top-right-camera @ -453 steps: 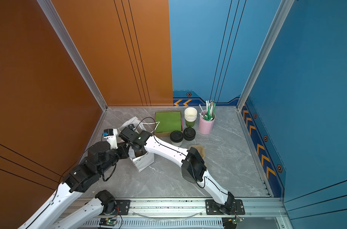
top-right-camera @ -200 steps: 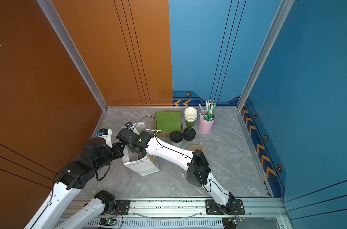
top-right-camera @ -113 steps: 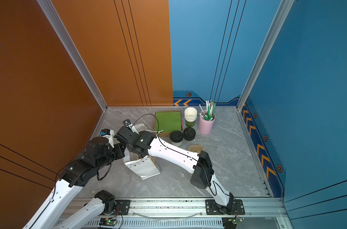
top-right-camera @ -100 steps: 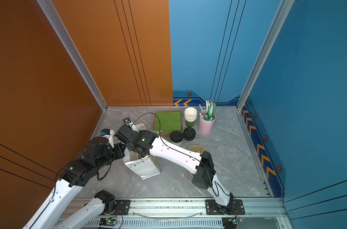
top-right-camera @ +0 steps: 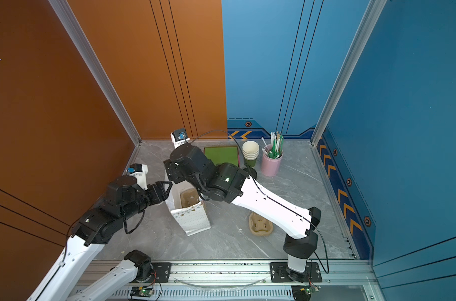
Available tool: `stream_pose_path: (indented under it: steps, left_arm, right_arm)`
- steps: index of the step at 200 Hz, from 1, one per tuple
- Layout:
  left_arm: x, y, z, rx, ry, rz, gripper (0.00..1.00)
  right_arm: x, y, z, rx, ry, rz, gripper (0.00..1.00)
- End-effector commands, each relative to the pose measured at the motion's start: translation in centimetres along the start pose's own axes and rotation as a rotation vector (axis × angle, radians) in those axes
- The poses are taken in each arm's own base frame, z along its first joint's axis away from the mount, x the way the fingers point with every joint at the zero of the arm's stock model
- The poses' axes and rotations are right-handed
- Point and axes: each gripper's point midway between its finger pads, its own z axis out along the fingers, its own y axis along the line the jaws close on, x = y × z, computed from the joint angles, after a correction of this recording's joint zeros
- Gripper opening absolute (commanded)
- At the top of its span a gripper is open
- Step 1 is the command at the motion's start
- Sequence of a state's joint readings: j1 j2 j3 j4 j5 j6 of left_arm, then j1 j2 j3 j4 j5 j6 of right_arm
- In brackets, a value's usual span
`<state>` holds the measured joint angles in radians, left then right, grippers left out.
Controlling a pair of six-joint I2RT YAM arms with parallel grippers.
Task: Pack a coffee takeout order
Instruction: Place the cup tray in the takeout bag, then shake the takeout bag at the center of the table.
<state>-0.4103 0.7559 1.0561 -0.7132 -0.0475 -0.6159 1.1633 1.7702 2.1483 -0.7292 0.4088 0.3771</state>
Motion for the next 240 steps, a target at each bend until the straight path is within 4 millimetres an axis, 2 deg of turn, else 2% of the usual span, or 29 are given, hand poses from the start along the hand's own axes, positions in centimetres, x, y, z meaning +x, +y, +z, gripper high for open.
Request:
stream_pose_path:
  steps: [1,13,35,71,78,119,143,170,195,199,223,232,240]
  left_arm:
    - [-2.5,-1.9,-1.8,0.067,-0.065,0.039,0.85]
    - [-3.1,-2.7,-2.3,0.090,-0.069,0.079,0.93]
    - [-4.0,-3.8,-2.4,0.096,-0.035,0.209,0.97]
    - [-4.1,-5.4,0.1,0.111,0.121,0.409,0.98]
    - [-4.1,-5.5,0.6,0.108,0.150,0.447,0.98]
    - [-3.3,-3.7,4.6,0.032,0.345,0.577,0.96]
    - [-3.3,-2.5,6.3,-0.007,0.412,0.596,0.91]
    - [-3.5,-1.5,7.9,-0.034,0.443,0.603,0.89]
    - [-3.3,-0.9,9.3,-0.052,0.475,0.620,0.87]
    - [-3.4,-0.8,9.6,-0.056,0.478,0.622,0.83]
    - [-2.6,-0.6,10.8,-0.036,0.520,0.628,0.76]
    - [-2.3,-0.6,11.3,-0.030,0.537,0.623,0.70]
    - [-2.2,-0.5,11.6,-0.030,0.544,0.617,0.60]
  right_arm:
    - [2.1,-3.1,-0.3,0.091,0.070,-0.036,0.80]
    - [3.0,-4.2,-0.9,0.112,0.100,-0.031,0.82]
    - [4.2,-5.8,-2.3,0.132,0.132,-0.019,0.89]
    - [5.2,-9.4,-4.7,0.160,0.142,0.034,0.97]
    - [6.3,-10.5,-4.7,0.181,0.166,0.033,0.99]
    - [8.0,-16.3,-7.1,0.251,0.167,0.141,1.00]
    - [9.3,-18.6,-8.0,0.279,0.170,0.203,1.00]
    - [10.3,-20.0,-8.5,0.291,0.174,0.248,1.00]
    - [10.8,-20.4,-8.5,0.289,0.178,0.269,1.00]
    - [10.9,-20.5,-8.5,0.290,0.180,0.270,1.00]
    - [11.2,-20.6,-8.3,0.288,0.189,0.275,1.00]
    - [11.2,-20.6,-8.2,0.287,0.190,0.275,1.00]
    - [11.3,-20.6,-8.1,0.287,0.194,0.277,1.00]
